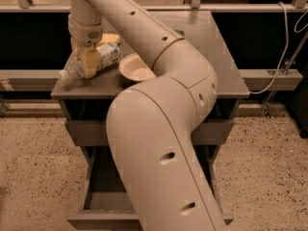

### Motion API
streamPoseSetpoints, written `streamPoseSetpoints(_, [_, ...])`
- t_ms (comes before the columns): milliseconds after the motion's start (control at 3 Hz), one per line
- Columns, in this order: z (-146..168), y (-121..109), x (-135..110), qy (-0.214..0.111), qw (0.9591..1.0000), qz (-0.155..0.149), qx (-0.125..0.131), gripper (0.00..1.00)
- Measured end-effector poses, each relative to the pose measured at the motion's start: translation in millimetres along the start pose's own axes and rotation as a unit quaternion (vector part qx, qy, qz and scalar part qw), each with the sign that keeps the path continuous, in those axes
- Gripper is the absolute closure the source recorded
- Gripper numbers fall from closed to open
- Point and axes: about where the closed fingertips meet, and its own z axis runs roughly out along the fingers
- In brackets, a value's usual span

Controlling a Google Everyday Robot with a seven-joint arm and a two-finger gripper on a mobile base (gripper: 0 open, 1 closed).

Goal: Place blue plastic bottle into middle drawer

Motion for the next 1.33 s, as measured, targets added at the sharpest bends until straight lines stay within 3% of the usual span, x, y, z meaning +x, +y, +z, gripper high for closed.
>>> streamPoseSetpoints(667, [-95, 8, -23, 0.018, 0.9960, -0.056, 0.067, 1.00])
streamPoseSetpoints(1000, [-133, 28, -32, 0.002, 0.9941, -0.045, 0.098, 1.00])
streamPoseSetpoints(1333, [-149, 73, -39, -0.060, 0.9898, 0.039, 0.123, 1.00])
